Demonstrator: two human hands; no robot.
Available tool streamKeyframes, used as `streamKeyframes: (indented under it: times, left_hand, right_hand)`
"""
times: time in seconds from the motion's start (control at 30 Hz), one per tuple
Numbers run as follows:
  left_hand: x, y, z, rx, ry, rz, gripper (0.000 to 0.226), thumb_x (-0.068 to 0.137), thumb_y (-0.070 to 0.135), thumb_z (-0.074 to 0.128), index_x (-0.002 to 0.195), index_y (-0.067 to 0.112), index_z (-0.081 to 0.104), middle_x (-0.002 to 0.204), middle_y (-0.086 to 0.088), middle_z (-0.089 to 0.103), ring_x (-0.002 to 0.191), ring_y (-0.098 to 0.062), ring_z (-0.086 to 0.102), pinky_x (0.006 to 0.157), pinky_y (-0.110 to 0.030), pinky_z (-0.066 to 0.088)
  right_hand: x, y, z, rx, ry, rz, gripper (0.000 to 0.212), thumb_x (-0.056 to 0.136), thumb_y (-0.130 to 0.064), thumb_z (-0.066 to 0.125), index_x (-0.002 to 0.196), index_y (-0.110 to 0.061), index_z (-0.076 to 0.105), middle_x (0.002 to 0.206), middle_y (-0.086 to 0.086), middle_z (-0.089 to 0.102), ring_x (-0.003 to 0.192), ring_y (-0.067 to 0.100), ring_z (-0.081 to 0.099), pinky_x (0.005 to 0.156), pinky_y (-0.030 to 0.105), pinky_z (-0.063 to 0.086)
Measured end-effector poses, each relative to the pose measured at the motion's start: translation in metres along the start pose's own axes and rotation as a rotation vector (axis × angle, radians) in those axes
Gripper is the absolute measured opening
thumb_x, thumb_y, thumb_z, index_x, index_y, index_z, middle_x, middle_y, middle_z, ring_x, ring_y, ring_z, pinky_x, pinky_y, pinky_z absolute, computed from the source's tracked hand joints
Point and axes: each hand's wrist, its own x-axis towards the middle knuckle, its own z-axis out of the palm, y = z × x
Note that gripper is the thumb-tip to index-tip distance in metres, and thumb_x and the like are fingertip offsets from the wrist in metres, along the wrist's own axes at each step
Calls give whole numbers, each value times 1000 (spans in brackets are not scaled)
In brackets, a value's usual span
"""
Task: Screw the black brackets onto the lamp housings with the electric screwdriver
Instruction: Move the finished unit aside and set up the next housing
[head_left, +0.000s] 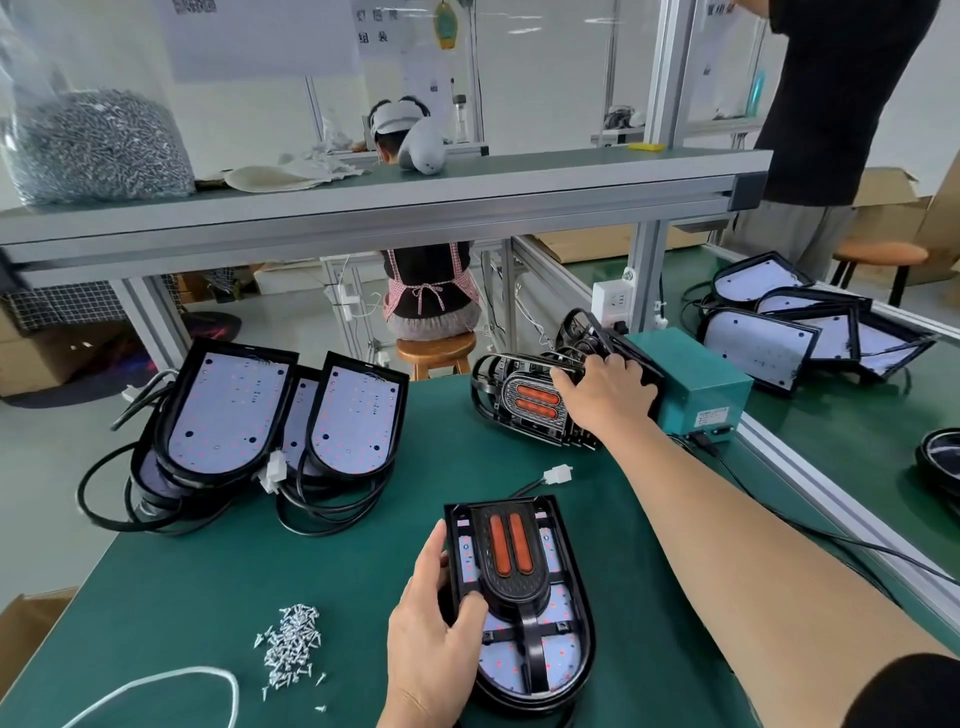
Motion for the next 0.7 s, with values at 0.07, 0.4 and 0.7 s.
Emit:
streamKeyframes:
  times: [0.07, 0.4, 0.7]
  left_hand:
    - [0, 1, 1, -6, 3, 1, 73, 83, 2, 65, 138, 46, 48, 106, 28, 70, 101, 17, 59, 79, 3, 38]
    - [-1, 1, 1, -12, 8, 41, 68, 81, 11, 66, 136, 48, 47, 104, 30, 70, 100, 17, 60, 79, 3, 37]
    - [-1, -1, 0, -26, -15, 40, 67, 80, 15, 65, 140, 41, 48, 107, 27, 71, 103, 15, 60, 79, 3, 37]
  right_hand:
    - [-2, 2, 1, -66, 38, -9, 76, 95, -74, 29, 141, -18, 53, 147, 13, 45, 135, 37, 39, 105, 55, 36]
    - [9, 2, -17, -179, 29, -25, 92, 86, -82, 40, 141, -9, 49, 140, 16, 53, 127, 40, 48, 99, 48, 42]
    - [32, 20, -15, -191, -107, -164, 65, 105, -53, 16, 149, -14, 43, 163, 7, 30, 150, 28, 27, 119, 52, 24]
